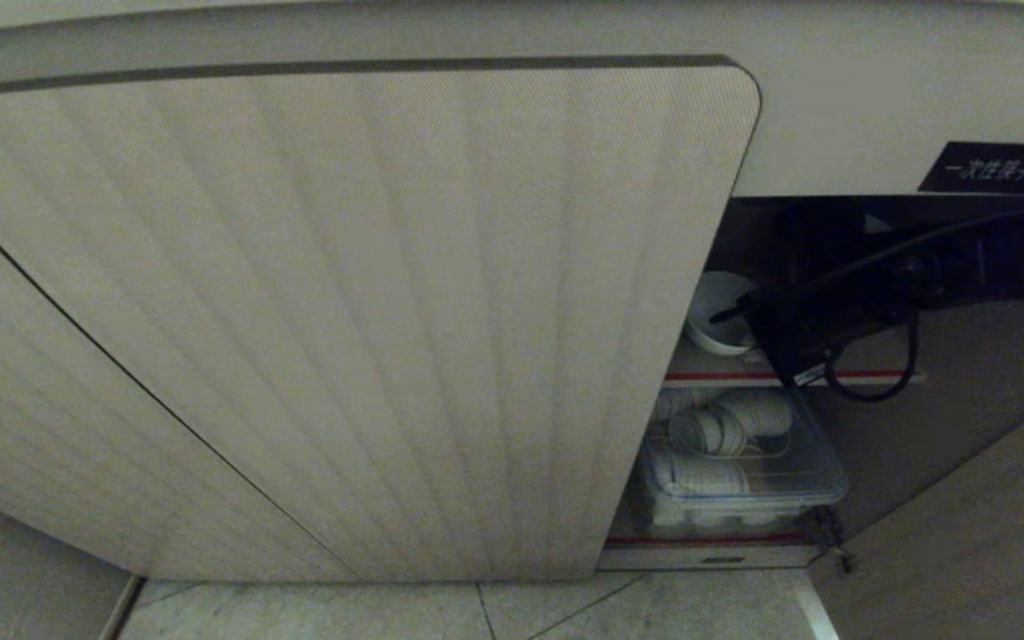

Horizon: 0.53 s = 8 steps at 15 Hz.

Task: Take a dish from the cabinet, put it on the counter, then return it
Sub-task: Put it back into the cabinet

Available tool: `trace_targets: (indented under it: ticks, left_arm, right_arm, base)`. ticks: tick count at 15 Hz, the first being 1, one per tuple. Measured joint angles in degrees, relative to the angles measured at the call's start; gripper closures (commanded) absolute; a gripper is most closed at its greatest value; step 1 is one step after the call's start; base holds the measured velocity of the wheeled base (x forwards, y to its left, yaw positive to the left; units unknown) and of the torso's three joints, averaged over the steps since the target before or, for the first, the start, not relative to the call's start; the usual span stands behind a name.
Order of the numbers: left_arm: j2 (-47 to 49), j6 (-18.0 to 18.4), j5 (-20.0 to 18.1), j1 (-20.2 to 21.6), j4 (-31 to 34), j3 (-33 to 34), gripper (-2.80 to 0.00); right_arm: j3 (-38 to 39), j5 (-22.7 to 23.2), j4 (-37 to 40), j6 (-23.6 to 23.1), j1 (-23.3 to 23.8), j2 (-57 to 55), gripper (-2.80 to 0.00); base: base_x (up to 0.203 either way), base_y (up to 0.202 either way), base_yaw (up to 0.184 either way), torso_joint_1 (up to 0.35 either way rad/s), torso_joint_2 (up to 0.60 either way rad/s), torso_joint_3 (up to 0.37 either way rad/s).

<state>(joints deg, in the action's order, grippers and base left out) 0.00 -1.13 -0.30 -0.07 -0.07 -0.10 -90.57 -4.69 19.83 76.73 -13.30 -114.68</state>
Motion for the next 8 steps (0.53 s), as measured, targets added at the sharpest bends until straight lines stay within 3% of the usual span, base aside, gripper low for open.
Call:
trace_targets:
  ticks: [3, 8]
  left_arm:
    - [0.0, 0.0, 0.0, 0.0, 0.0, 0.0, 0.0]
    - [0.0, 0.0, 0.0, 0.0, 0.0, 0.0, 0.0]
  right_arm:
    - [-3.8, 0.3, 4.2, 0.2, 0.4, -1.4, 0.0]
    - [-5.7, 0.3, 4.5, 0.2, 0.5, -3.1, 0.0]
  base:
    - [0.0, 0.0, 0.0, 0.0, 0.0, 0.0]
    - [0.0, 0.0, 0.0, 0.0, 0.0, 0.0]
